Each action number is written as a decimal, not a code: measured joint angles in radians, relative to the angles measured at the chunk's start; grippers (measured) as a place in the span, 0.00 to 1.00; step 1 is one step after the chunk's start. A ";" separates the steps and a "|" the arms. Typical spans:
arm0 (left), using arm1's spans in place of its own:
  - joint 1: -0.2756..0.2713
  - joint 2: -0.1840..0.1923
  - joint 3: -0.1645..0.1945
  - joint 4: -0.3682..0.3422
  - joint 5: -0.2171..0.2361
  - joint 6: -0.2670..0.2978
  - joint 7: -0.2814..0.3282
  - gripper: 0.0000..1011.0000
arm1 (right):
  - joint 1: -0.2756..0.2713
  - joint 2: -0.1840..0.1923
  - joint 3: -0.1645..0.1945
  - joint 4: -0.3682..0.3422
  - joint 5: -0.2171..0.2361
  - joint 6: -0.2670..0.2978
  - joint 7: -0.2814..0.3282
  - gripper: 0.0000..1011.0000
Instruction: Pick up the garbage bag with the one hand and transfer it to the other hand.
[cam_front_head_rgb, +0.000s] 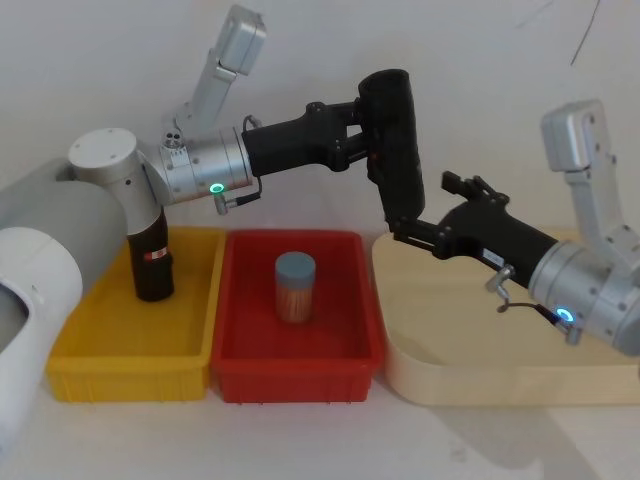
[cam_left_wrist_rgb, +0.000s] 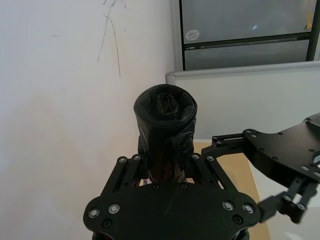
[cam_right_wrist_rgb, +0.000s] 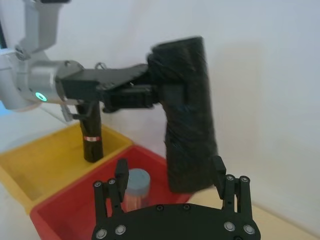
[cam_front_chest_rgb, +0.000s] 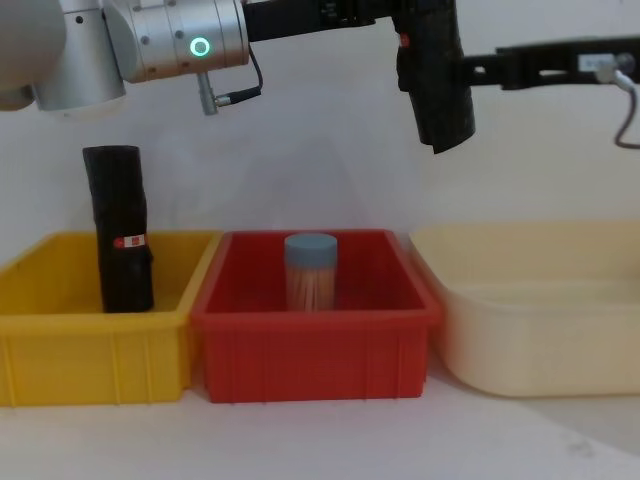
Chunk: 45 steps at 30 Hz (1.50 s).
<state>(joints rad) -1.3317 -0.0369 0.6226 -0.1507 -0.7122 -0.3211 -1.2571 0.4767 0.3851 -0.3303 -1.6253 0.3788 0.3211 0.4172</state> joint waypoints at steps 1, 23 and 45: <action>0.000 0.000 0.000 0.000 0.000 0.000 0.000 0.36 | 0.003 -0.002 -0.004 0.000 -0.002 -0.002 0.000 0.99; 0.000 0.000 0.000 0.001 0.000 0.000 0.000 0.36 | 0.093 -0.074 -0.089 0.093 -0.133 -0.026 -0.124 0.99; 0.000 0.000 0.000 0.001 0.000 0.000 0.000 0.36 | 0.164 -0.142 -0.119 0.227 -0.208 -0.039 -0.184 0.88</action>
<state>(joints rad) -1.3319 -0.0369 0.6226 -0.1500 -0.7121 -0.3209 -1.2570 0.6411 0.2427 -0.4494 -1.3979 0.1711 0.2825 0.2333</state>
